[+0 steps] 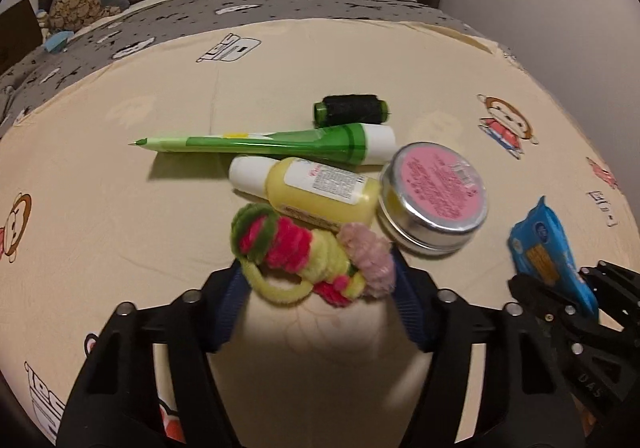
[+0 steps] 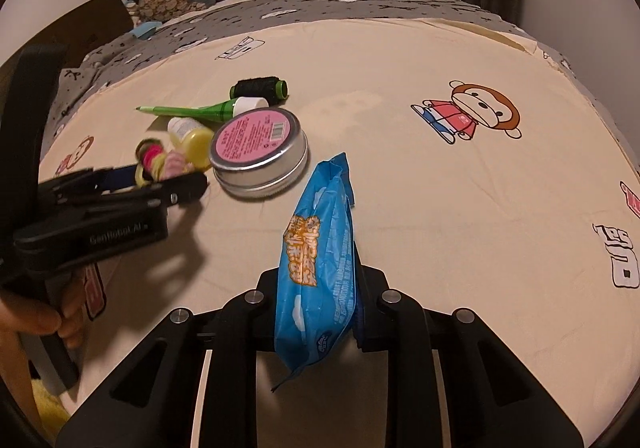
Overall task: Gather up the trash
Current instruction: 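Grasp the pipe-cleaner hair ties with the left tool while the right tool grasps the blue snack packet, then lower the hair ties and snack packet into the black bin and open both tools, then raise both open tools back over the remaining items on the bed, then grasp the yellow bottle with the left tool while the right tool grasps the pink-lidded tin, then lower the yellow bottle and pink tin into the black bin and open both tools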
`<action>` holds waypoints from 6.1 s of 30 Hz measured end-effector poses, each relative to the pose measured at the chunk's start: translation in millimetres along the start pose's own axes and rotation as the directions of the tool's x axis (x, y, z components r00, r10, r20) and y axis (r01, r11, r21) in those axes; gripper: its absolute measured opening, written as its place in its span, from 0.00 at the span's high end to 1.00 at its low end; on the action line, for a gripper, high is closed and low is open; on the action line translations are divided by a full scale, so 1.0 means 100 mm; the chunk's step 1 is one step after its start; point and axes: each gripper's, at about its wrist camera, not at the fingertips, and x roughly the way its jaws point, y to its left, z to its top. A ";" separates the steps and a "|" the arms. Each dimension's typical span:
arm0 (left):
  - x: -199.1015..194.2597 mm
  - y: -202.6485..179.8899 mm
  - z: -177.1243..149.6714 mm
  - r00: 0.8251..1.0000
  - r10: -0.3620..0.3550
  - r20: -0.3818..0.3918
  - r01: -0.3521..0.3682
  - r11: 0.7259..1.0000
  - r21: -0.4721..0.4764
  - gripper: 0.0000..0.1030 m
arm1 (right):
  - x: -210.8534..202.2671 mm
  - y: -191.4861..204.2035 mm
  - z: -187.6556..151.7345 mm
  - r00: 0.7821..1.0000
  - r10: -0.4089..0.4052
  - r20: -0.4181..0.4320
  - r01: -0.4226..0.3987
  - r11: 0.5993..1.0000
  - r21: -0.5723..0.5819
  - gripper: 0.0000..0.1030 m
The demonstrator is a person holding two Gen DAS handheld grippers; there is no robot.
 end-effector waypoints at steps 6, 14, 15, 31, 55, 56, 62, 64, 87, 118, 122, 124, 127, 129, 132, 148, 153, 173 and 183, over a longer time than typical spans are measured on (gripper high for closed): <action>-0.27 -0.02 -0.24 1.000 -0.014 0.002 0.014 1.000 0.026 0.64 | -0.24 0.04 -0.10 0.999 0.032 0.035 -0.032 0.999 -0.007 0.78; -0.82 -0.10 -0.68 0.998 0.005 0.067 -0.010 0.998 0.065 0.65 | -0.75 0.20 -0.37 0.994 0.066 0.084 -0.062 0.997 -0.048 0.78; -0.89 -0.11 -0.74 0.997 0.001 0.072 -0.006 0.998 0.069 0.65 | -0.80 0.21 -0.41 0.994 0.072 0.088 -0.068 0.996 -0.052 0.78; -1.90 -0.40 -2.06 0.992 -0.046 0.117 0.034 0.994 0.104 0.65 | -1.59 0.42 -1.48 0.981 0.157 0.116 -0.146 0.985 -0.097 0.77; -1.04 -0.65 -3.46 0.936 -0.149 -0.320 0.181 0.981 0.071 0.64 | -0.76 0.51 -2.89 0.925 0.181 -0.333 -0.175 0.983 0.048 0.77; -0.99 -0.66 -3.50 0.929 -0.147 -0.339 0.182 0.980 0.074 0.64 | -0.72 0.51 -2.91 0.920 0.181 -0.348 -0.173 0.983 0.053 0.77; -0.74 -0.75 -3.68 0.893 -0.146 -0.425 0.195 0.978 0.075 0.64 | -0.58 0.52 -3.06 0.891 0.184 -0.415 -0.163 0.983 0.086 0.75; -0.70 -0.78 -3.71 0.887 -0.145 -0.439 0.197 0.978 0.074 0.63 | -0.56 0.51 -3.04 0.885 0.189 -0.425 -0.163 0.982 0.096 0.75; -1.42 -0.43 -3.01 0.978 -0.083 -0.192 0.100 0.991 0.086 0.17 | -1.15 0.28 -2.22 0.984 0.110 -0.138 -0.106 0.994 0.037 0.20; -0.74 0.58 -0.88 0.996 0.090 -0.014 -0.091 0.994 -0.067 0.08 | 0.49 0.41 0.52 1.000 -0.016 -0.007 0.016 1.000 -0.015 0.13; -0.65 0.55 -0.71 0.997 0.078 -0.002 -0.078 0.995 -0.063 0.08 | 0.56 0.38 0.59 1.000 -0.011 -0.001 0.011 1.000 -0.014 0.28; -0.58 0.51 -0.61 0.997 0.072 0.002 -0.072 0.996 -0.053 0.08 | 0.56 0.32 0.62 1.000 0.010 -0.001 -0.010 1.000 0.001 0.31; -0.47 0.45 -0.45 0.998 0.063 0.008 -0.063 0.997 -0.047 0.08 | 0.51 0.20 0.64 1.000 0.008 -0.002 -0.008 1.000 0.021 0.31; -0.40 0.40 -0.34 0.999 0.052 0.015 -0.051 0.998 -0.043 0.08 | 0.45 0.09 0.63 1.000 0.000 -0.007 0.001 0.999 0.050 0.31; -0.22 0.33 -0.16 1.000 0.022 0.004 -0.022 0.999 -0.039 0.08 | 0.32 -0.13 0.57 1.000 -0.025 -0.016 0.026 0.997 0.070 0.31; 0.35 0.11 0.43 0.999 0.052 -0.017 -0.052 0.999 -0.002 0.23 | 0.10 -0.30 0.28 0.999 -0.031 -0.016 0.032 0.999 0.040 0.31; 0.12 0.07 0.25 0.999 0.038 -0.024 -0.038 0.999 0.004 0.23 | -0.01 -0.22 0.20 1.000 -0.020 -0.004 0.020 0.999 0.028 0.31; -1.50 -0.20 -1.53 0.996 0.027 0.081 -0.031 0.998 0.056 0.23 | -1.30 0.28 -0.90 0.990 0.075 0.116 -0.065 0.994 -0.088 0.31; -1.80 -0.30 -2.34 0.997 0.005 0.076 -0.009 0.998 0.055 0.23 | -1.42 0.39 -1.70 0.994 0.091 0.058 -0.087 0.994 -0.072 0.31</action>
